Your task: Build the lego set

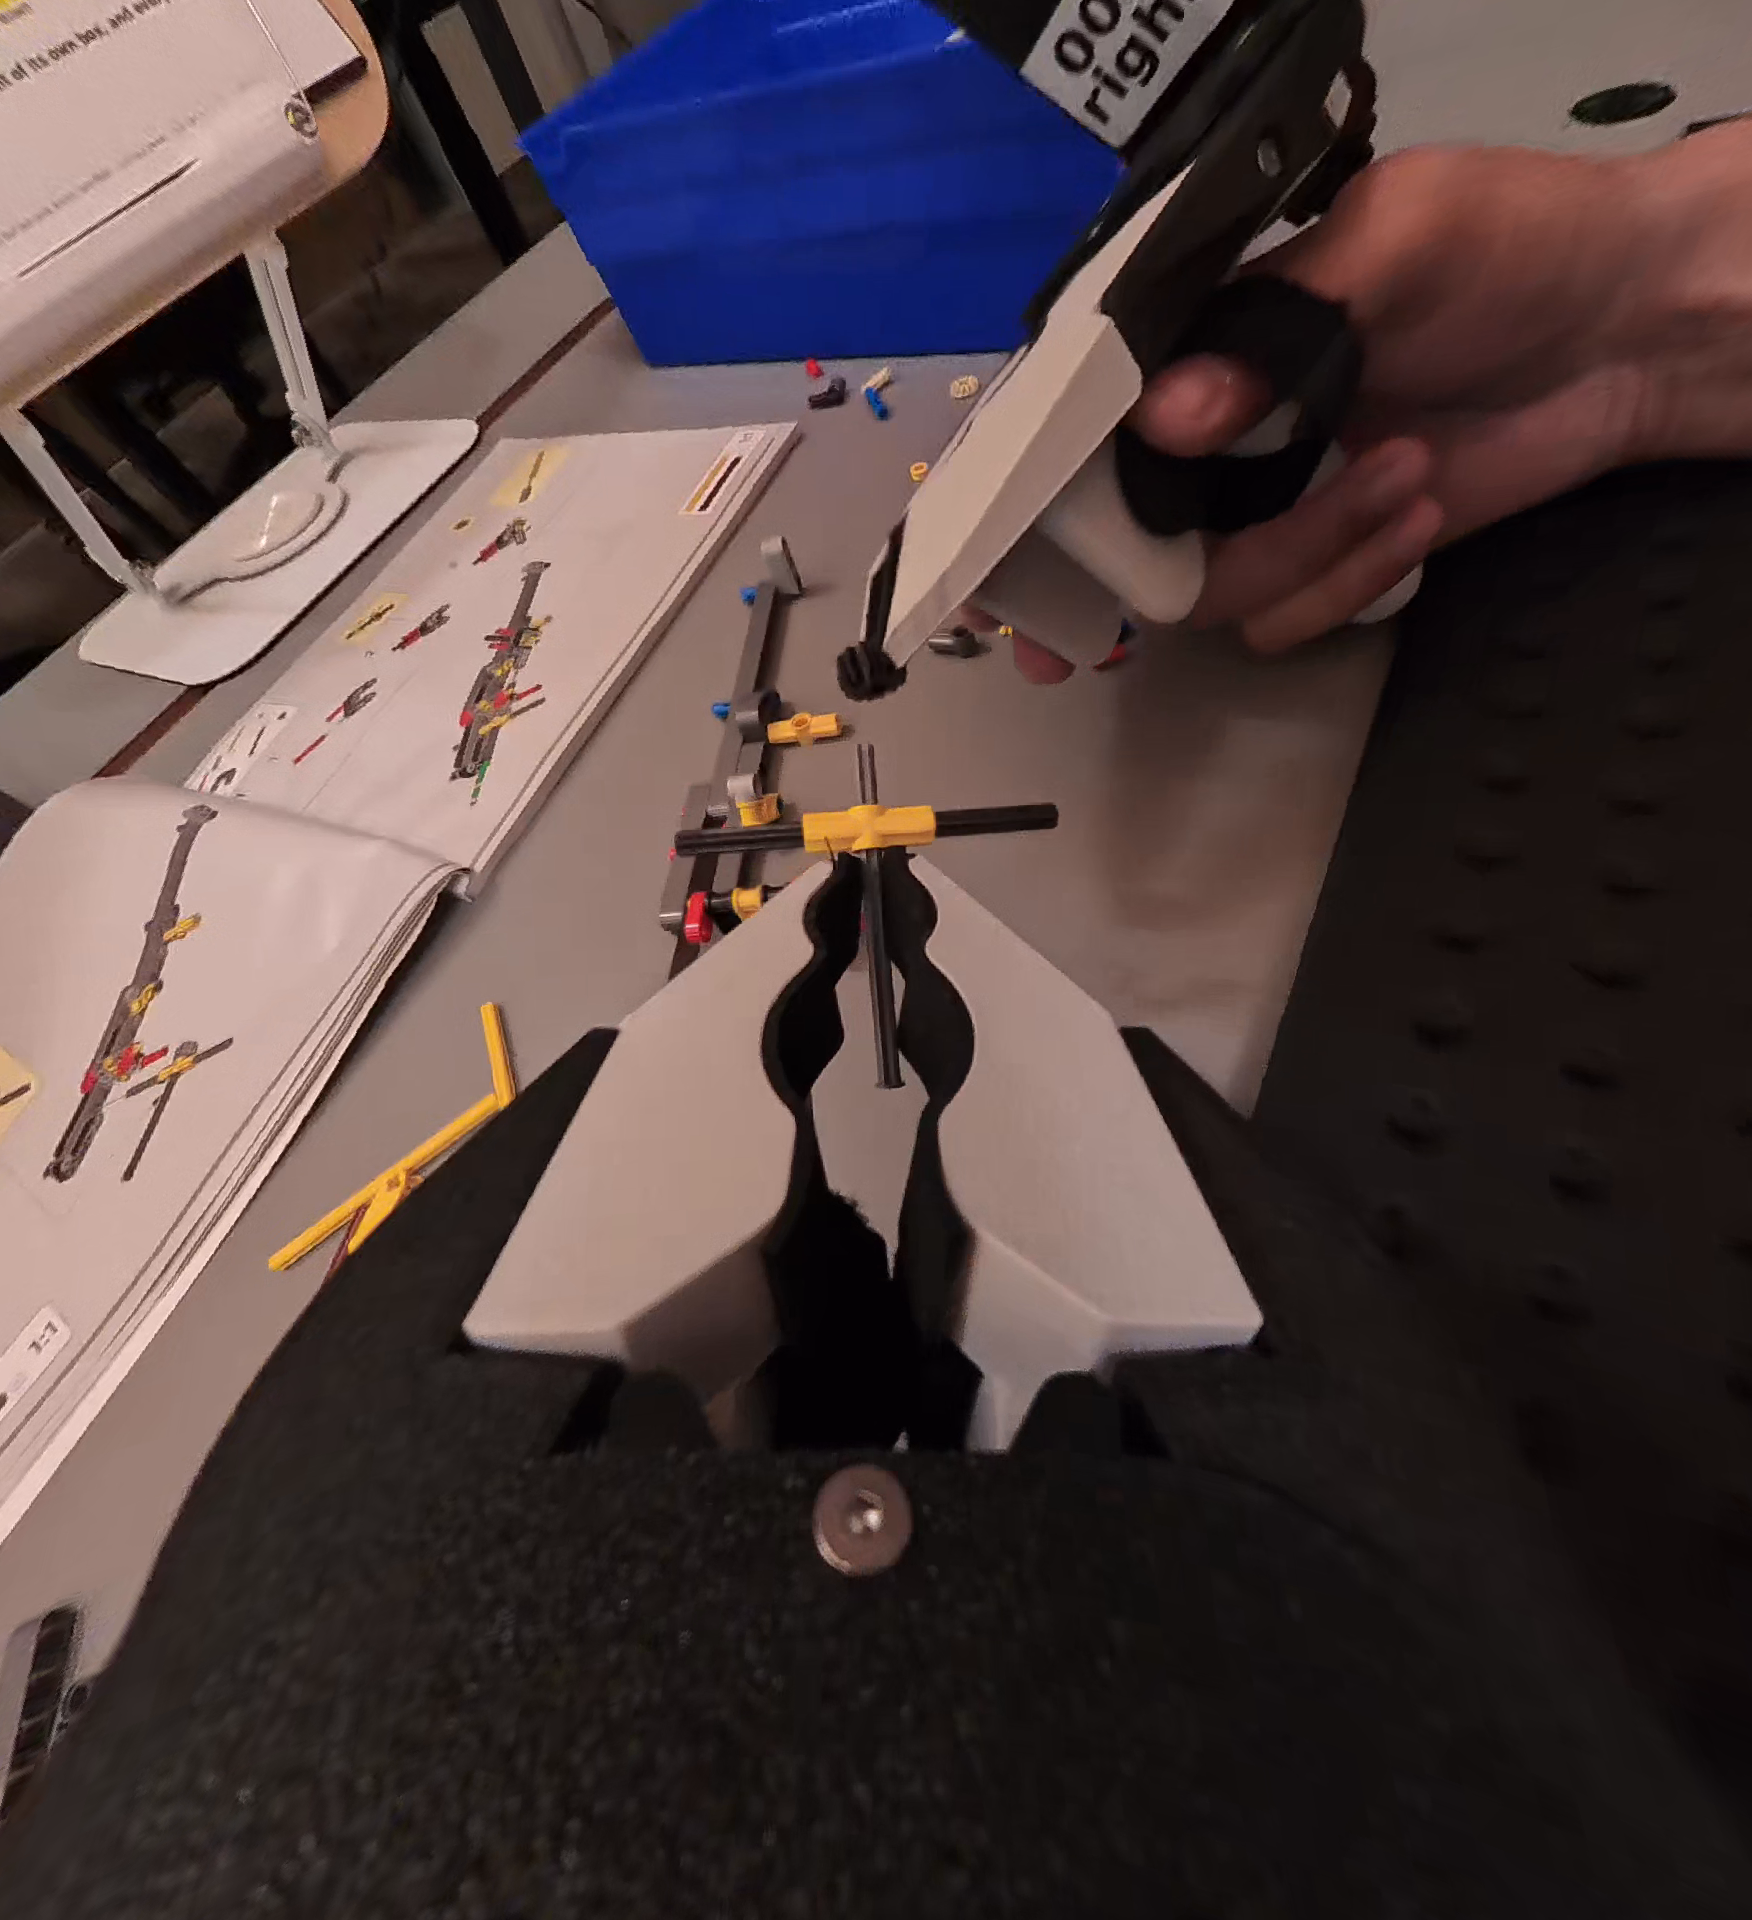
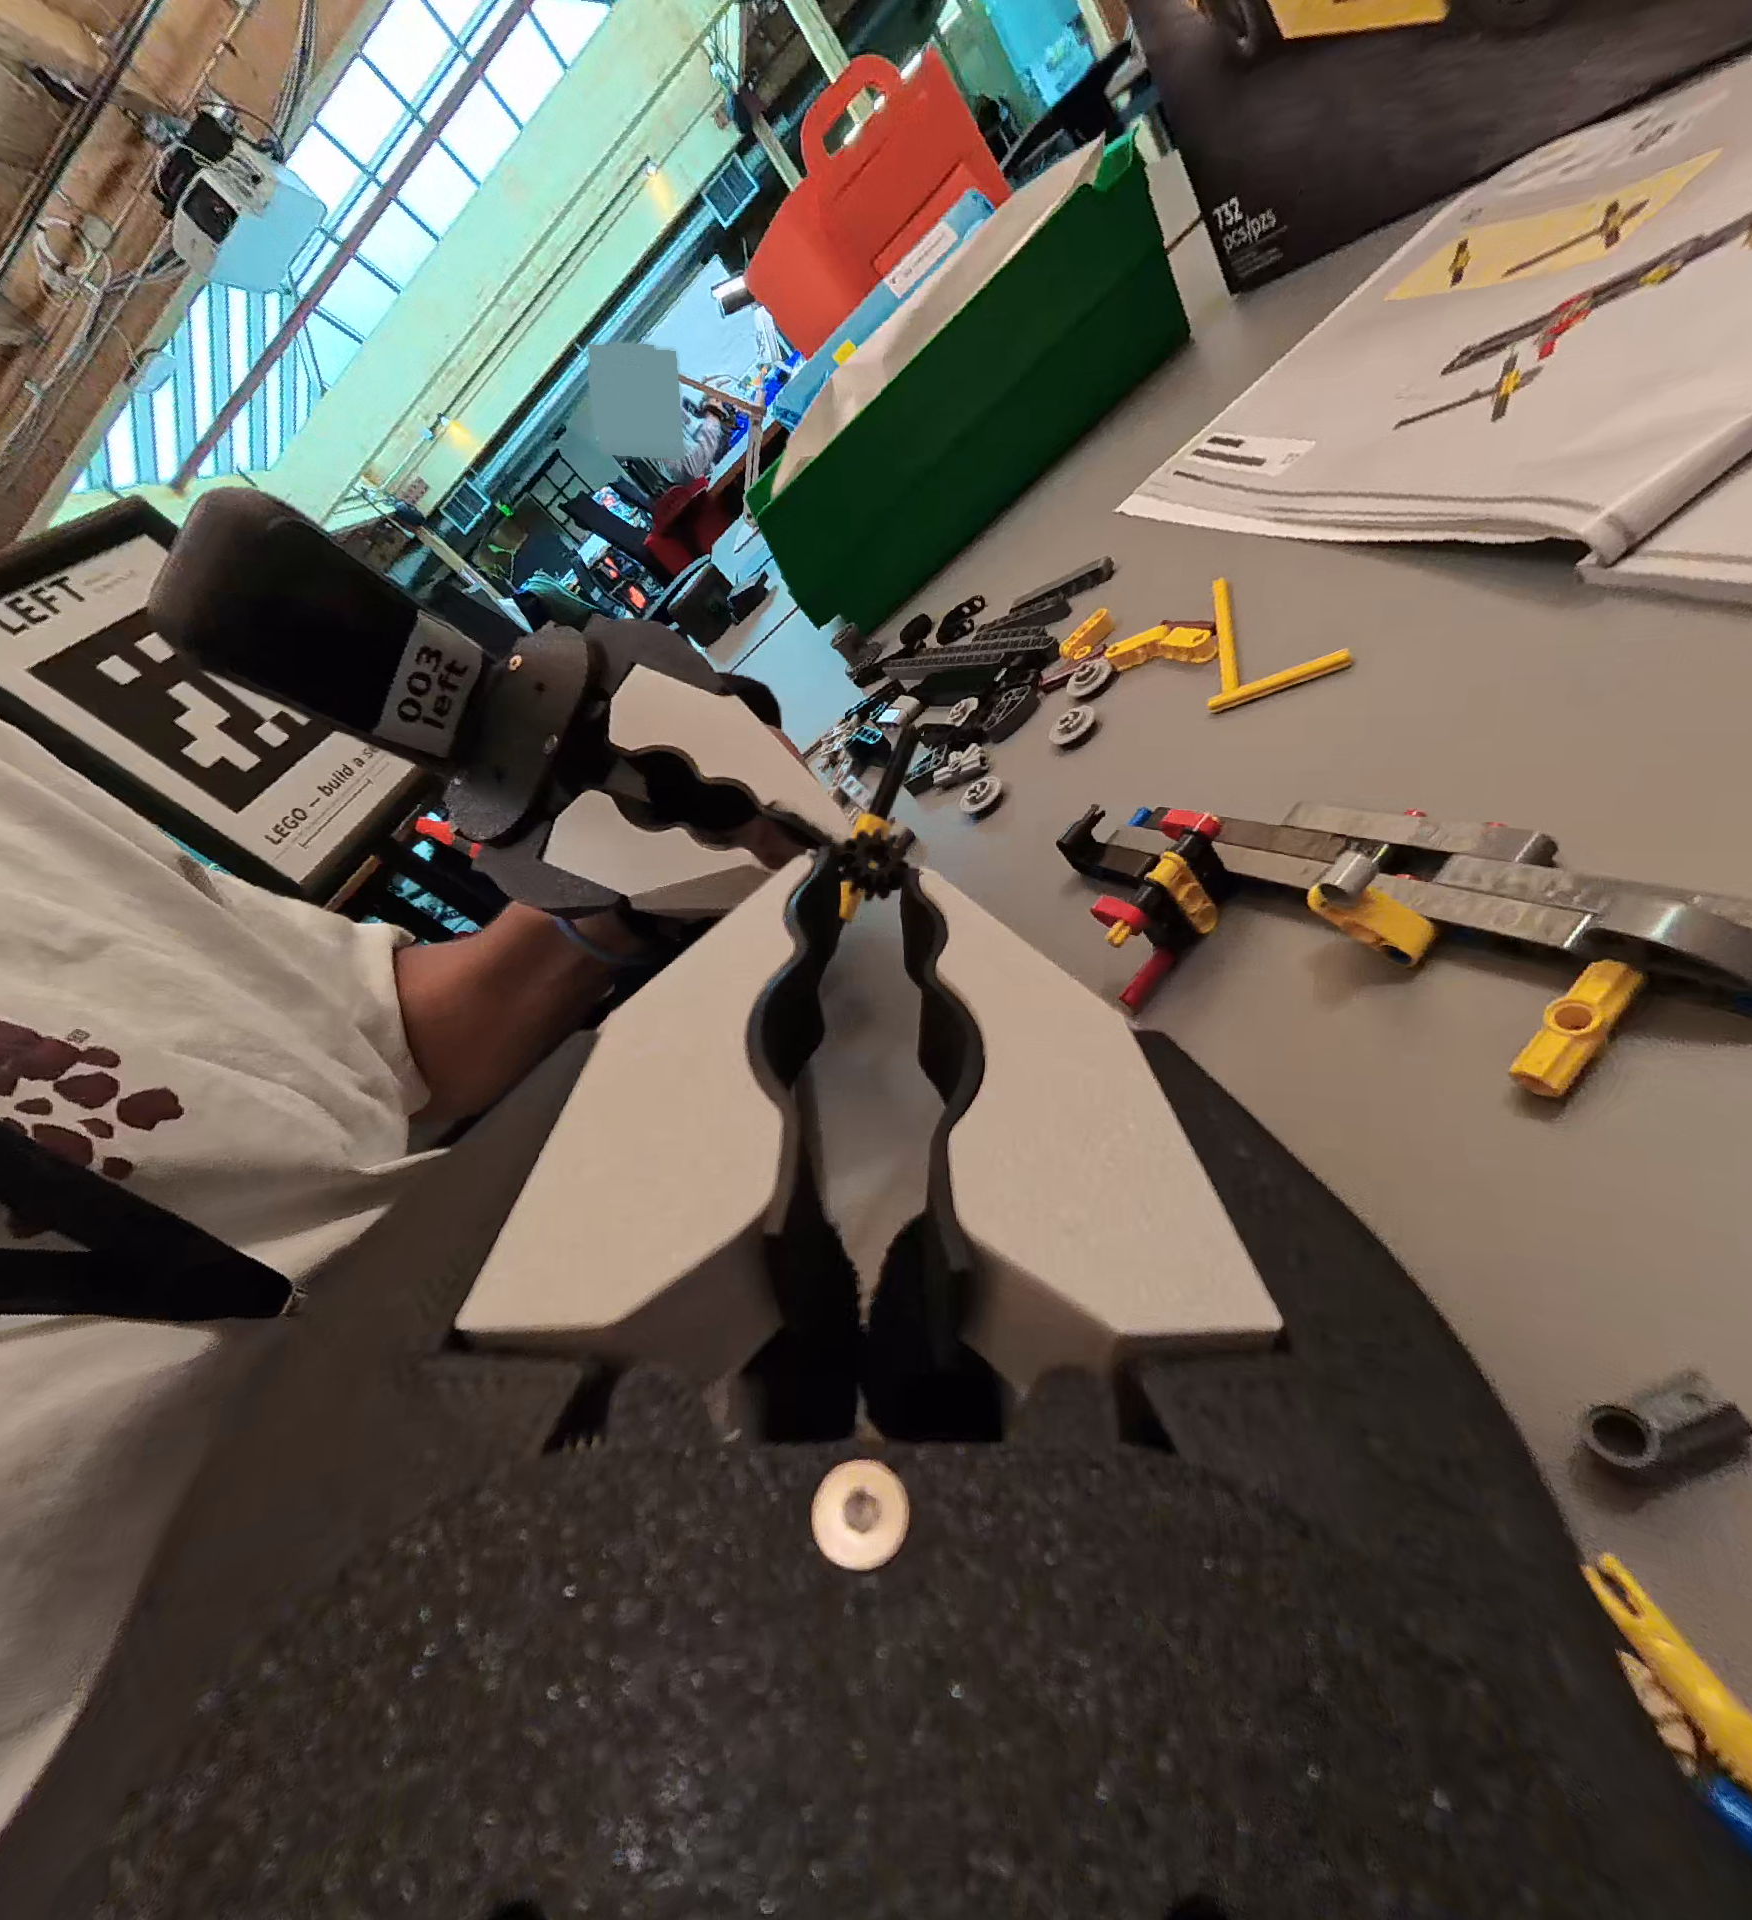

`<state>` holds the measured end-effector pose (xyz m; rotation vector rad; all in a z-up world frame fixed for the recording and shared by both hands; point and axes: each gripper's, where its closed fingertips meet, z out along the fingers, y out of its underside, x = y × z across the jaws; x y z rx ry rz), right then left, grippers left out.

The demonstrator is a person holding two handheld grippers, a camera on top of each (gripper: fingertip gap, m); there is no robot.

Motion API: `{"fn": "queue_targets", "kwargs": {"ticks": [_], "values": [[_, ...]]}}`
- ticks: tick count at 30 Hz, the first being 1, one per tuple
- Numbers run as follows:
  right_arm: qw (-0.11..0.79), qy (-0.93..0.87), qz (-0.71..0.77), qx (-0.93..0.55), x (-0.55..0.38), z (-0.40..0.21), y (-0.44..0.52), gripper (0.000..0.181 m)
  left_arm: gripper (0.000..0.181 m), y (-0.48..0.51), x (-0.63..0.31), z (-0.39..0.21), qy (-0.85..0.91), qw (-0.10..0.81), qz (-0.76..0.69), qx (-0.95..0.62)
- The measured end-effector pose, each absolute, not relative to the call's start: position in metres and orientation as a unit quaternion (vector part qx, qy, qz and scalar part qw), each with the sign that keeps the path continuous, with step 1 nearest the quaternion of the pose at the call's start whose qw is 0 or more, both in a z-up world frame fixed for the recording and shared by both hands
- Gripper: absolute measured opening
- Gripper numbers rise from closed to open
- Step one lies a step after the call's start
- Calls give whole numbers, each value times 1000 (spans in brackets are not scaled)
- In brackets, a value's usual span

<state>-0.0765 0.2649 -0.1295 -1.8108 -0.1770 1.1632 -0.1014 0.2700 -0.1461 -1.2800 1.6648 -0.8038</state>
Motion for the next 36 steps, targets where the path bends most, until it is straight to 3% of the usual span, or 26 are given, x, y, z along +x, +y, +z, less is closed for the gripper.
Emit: {"fn": "queue_targets", "kwargs": {"ticks": [10,36], "values": [[443,-34,543,-712,-87,-126,274,10,2,274,-104,-144,638,393,-397,-530],[452,-46,519,-724,-92,-130,274,10,2,271,-105,-148,637,373,-413,-534]]}}
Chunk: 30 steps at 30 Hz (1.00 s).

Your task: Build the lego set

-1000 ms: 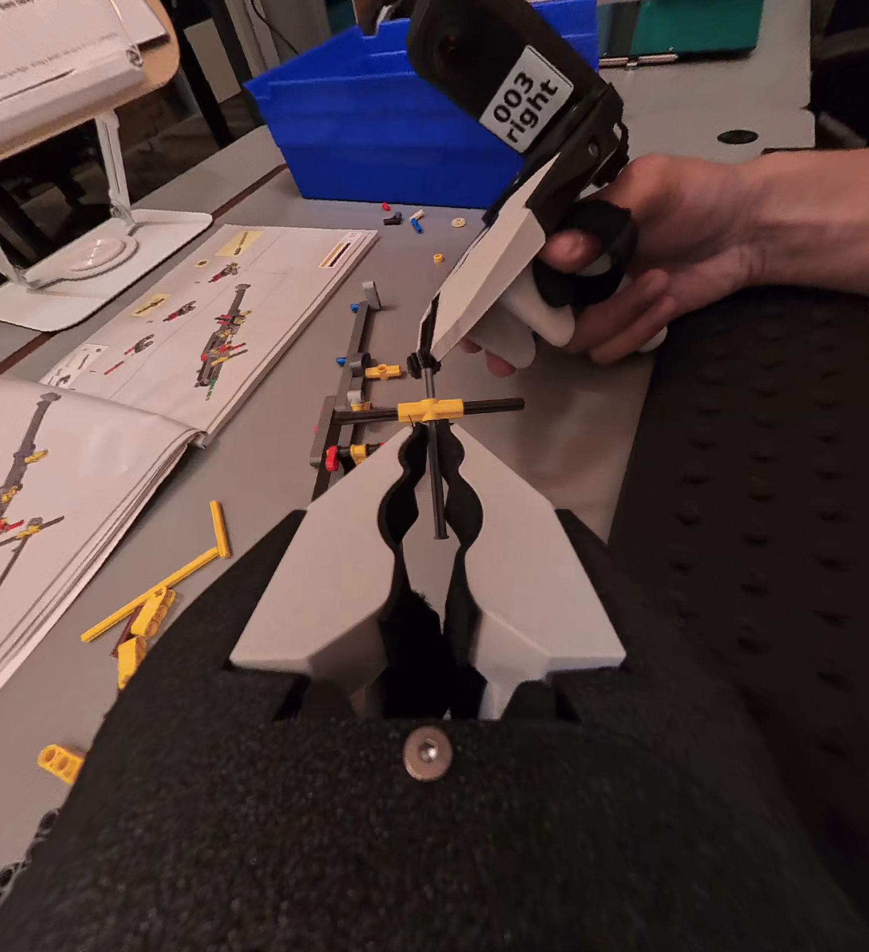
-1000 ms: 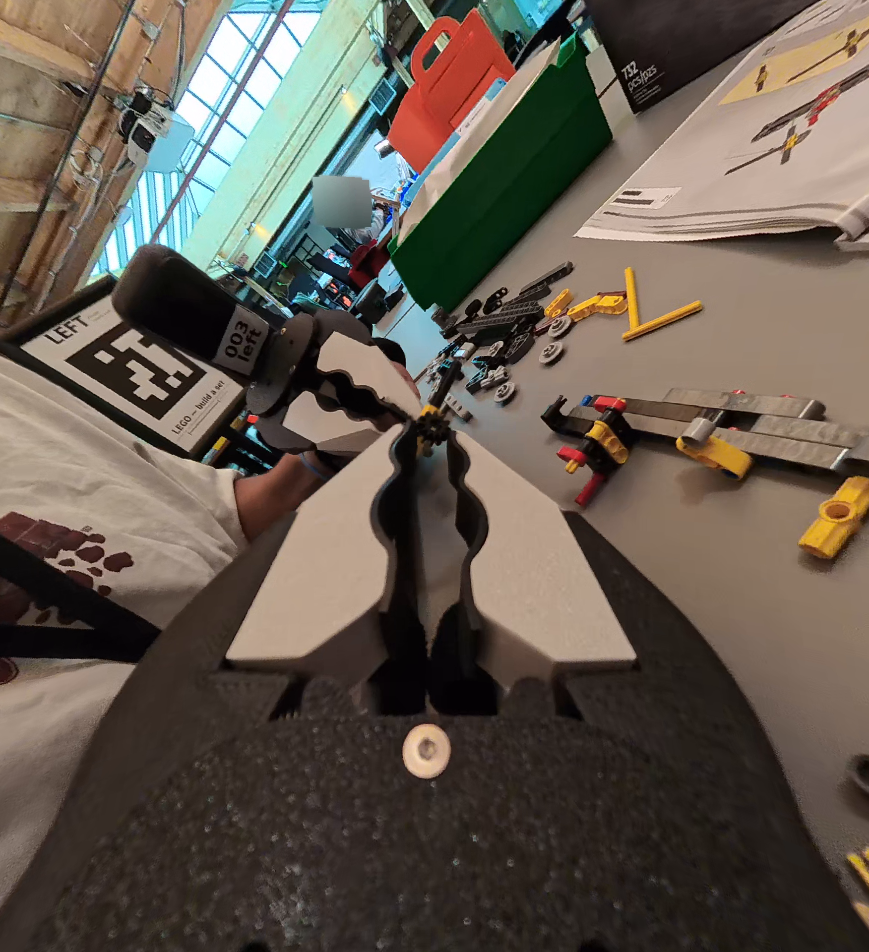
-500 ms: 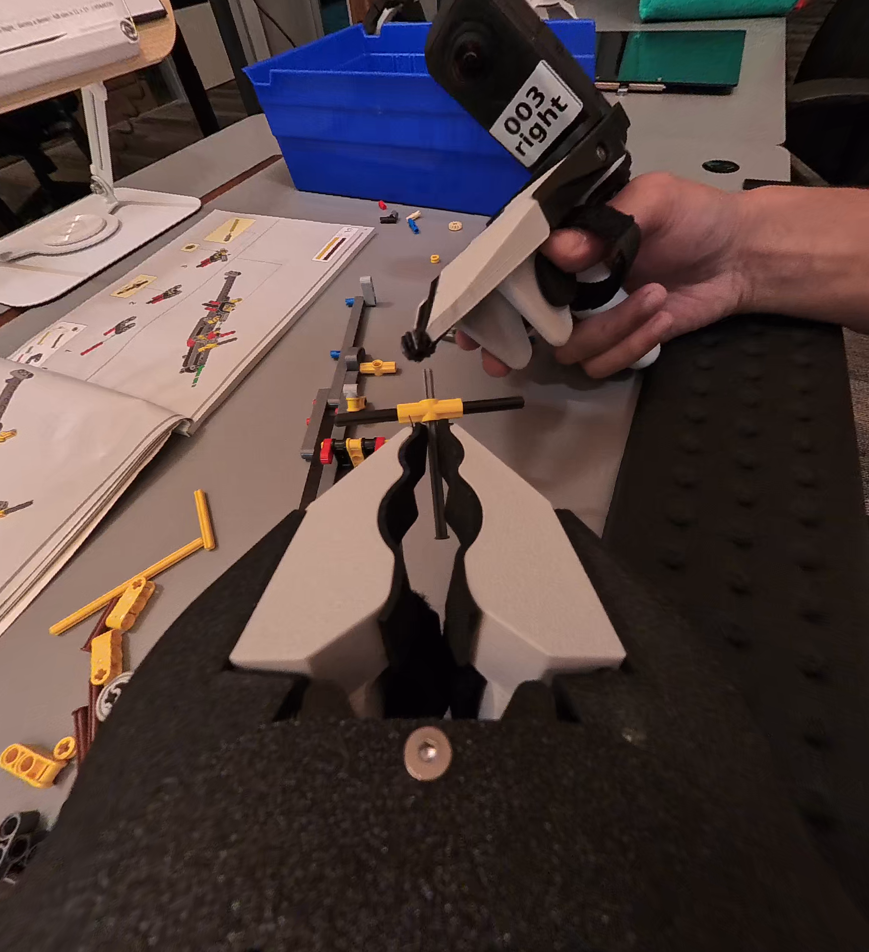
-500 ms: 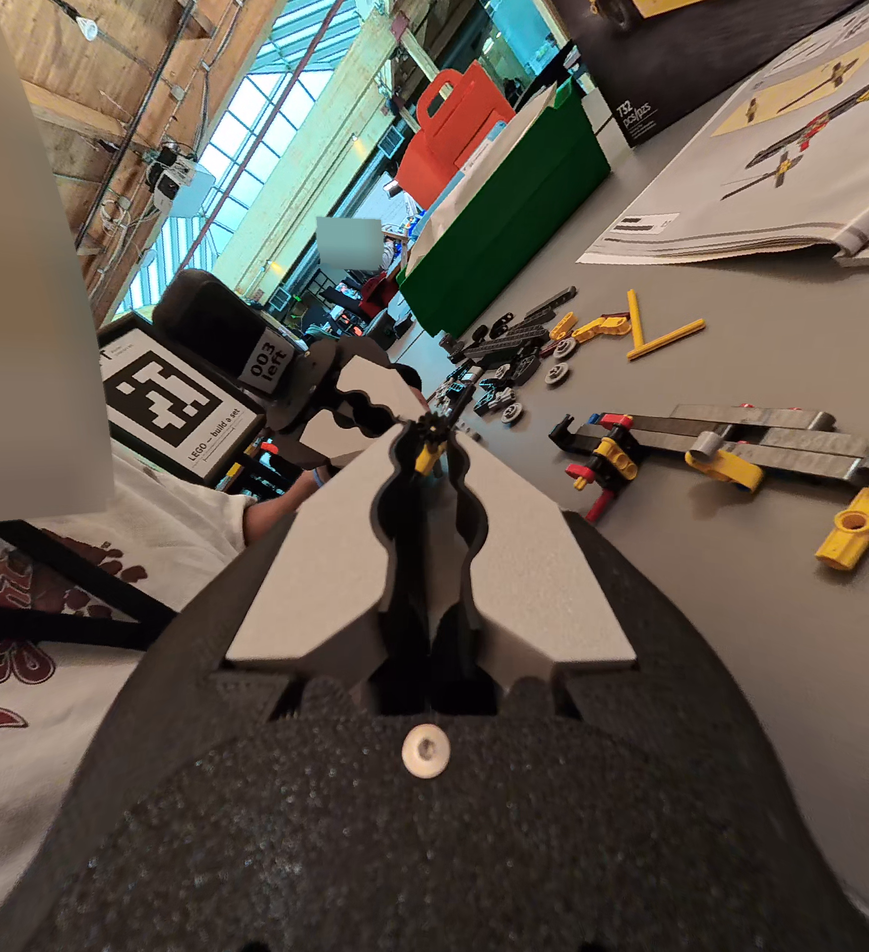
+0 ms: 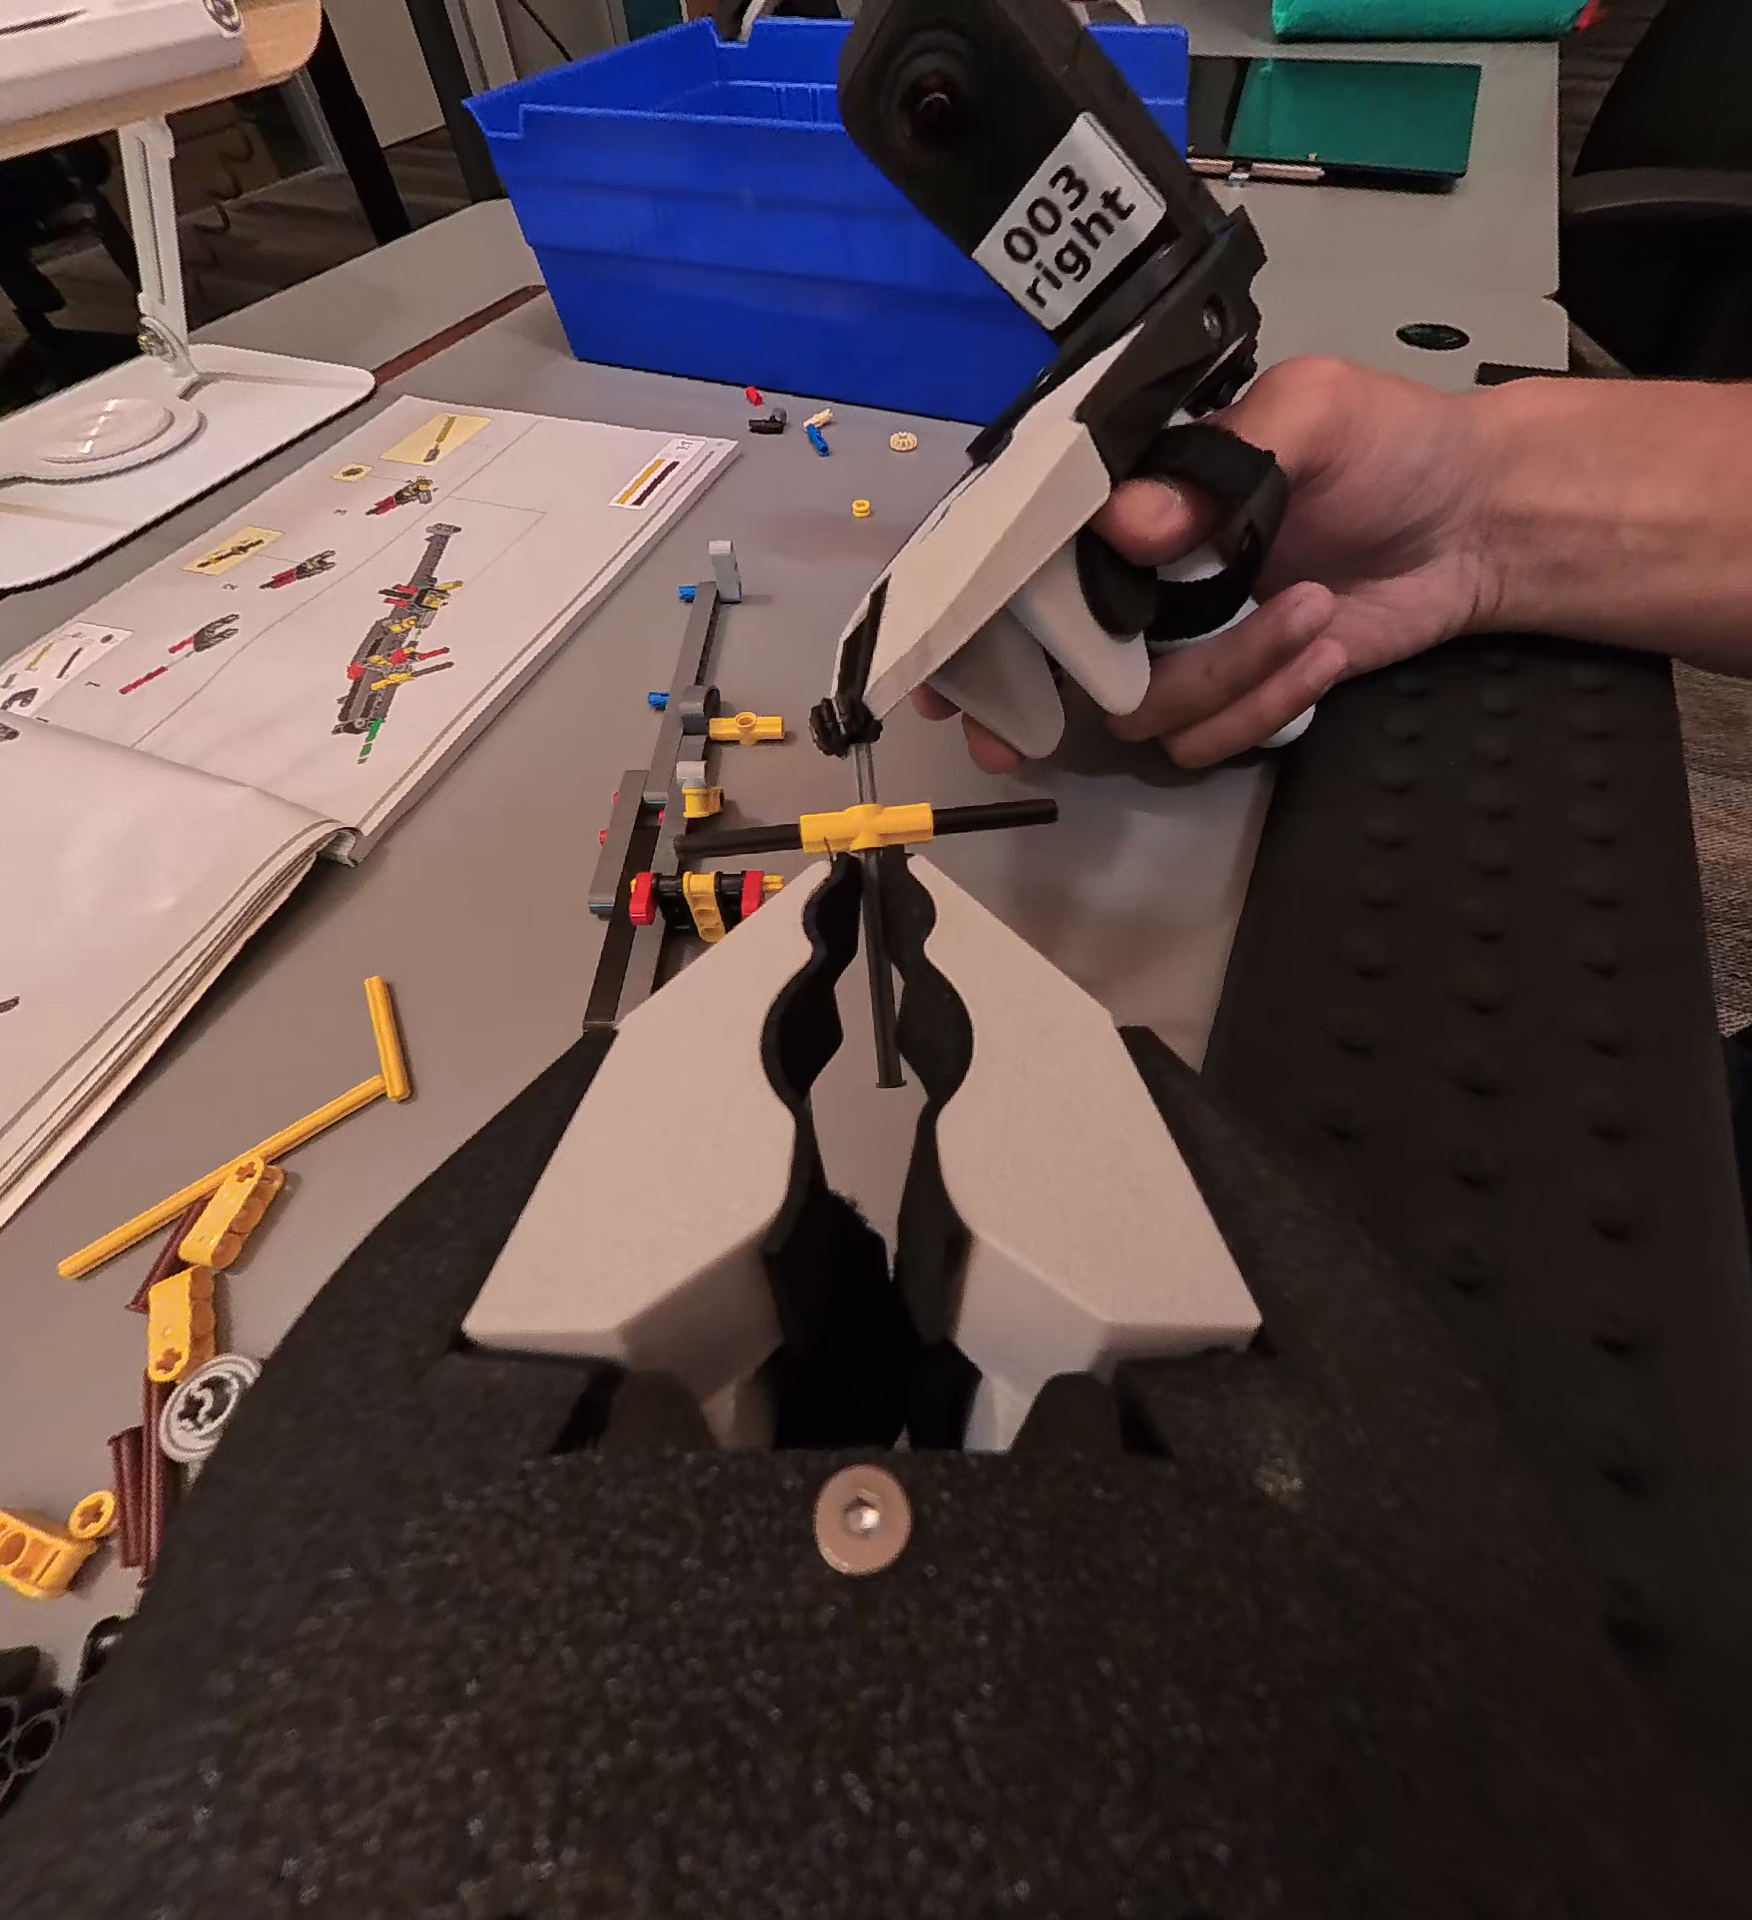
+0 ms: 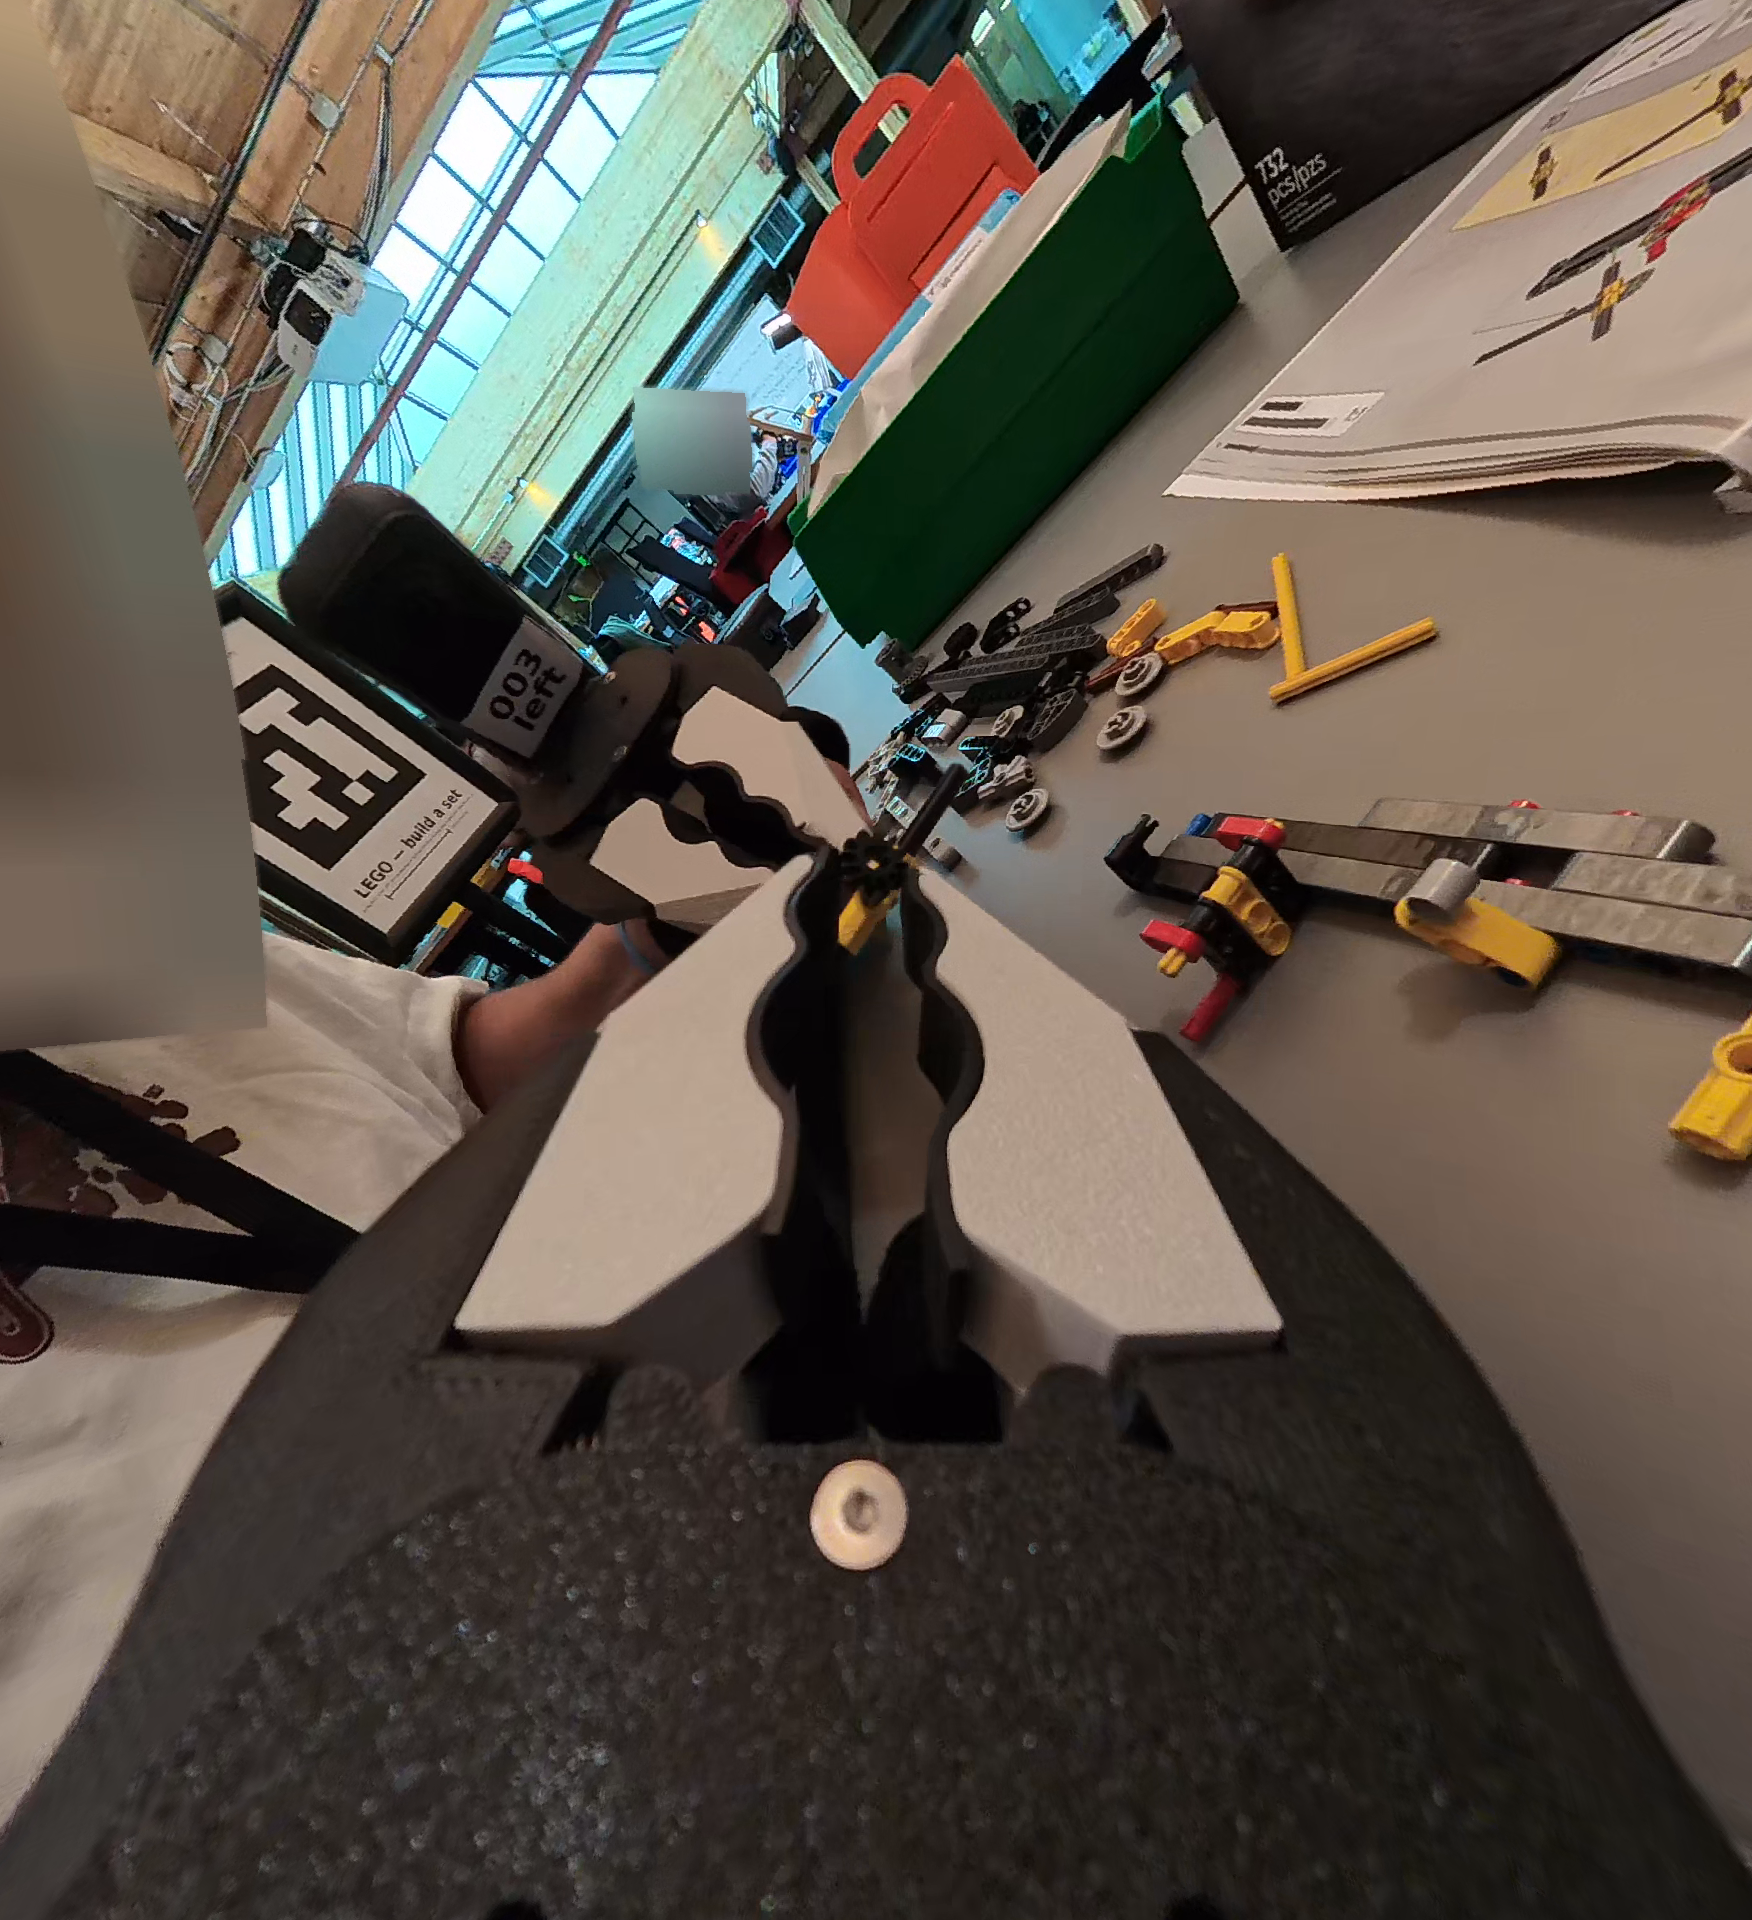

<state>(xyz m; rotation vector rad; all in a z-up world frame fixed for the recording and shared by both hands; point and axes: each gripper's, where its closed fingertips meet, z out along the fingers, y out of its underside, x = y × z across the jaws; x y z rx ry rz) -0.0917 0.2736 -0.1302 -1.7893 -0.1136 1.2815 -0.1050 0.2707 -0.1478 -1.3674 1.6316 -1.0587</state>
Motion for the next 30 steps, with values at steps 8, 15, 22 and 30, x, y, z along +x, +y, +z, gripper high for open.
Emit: {"fn": "queue_targets", "kwargs": {"ticks": [8,15,22,30], "values": [[486,-119,448,-741,-94,-132,267,10,2,266,-106,-152,640,340,-433,-536],[537,-267,371,-708,-100,-124,254,11,2,251,-110,-144,643,307,-482,-509],[516,-322,373,-701,-106,-119,245,11,2,242,-114,-138,645,283,-515,-489],[506,-346,367,-700,-113,-122,243,11,2,236,-114,-144,657,262,-514,-486]]}}
